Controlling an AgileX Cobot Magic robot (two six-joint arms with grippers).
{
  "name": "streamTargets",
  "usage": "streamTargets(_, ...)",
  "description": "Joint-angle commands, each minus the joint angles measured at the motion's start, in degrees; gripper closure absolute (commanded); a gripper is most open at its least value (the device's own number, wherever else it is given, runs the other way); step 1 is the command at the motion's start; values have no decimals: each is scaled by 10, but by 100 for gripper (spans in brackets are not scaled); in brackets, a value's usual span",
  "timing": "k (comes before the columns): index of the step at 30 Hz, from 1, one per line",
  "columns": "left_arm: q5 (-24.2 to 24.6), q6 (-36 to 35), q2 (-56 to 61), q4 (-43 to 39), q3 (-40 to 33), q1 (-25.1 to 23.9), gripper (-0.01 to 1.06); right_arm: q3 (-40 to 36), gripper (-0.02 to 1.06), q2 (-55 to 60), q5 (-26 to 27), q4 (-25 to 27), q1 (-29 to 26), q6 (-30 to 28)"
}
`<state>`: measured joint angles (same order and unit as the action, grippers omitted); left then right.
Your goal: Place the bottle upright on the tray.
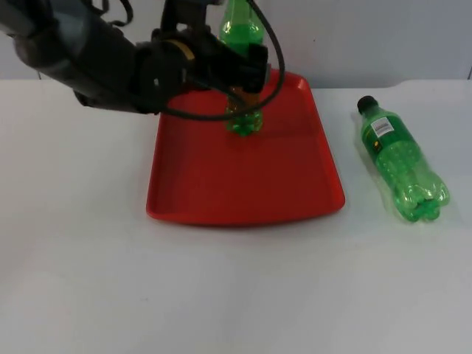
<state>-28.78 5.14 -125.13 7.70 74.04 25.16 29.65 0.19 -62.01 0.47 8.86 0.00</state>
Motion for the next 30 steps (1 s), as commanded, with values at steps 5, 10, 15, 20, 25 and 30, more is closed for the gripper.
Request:
streamTargets(5, 2, -1, 99, -6, -70, 5, 0, -1, 0, -2, 2, -1, -2, -9)
streamTargets(10, 18, -1, 150, -5, -113, 5, 0, -1, 0, -2, 2, -1, -2, -9)
streamTargets(15, 54, -1, 193, -7, -133, 5, 0, -1, 0, -2, 2, -1, -2, -9)
streamTargets(20, 72, -1, 214, -7, -135, 5, 0, -1, 0, -2, 2, -1, -2, -9)
streamTargets(25, 107, -1, 236, -7, -135, 5, 0, -1, 0, -2, 2, -1, -2, -9)
streamTargets(30, 157, -1, 267, -7, -135, 5, 0, -1, 0, -2, 2, -1, -2, -9)
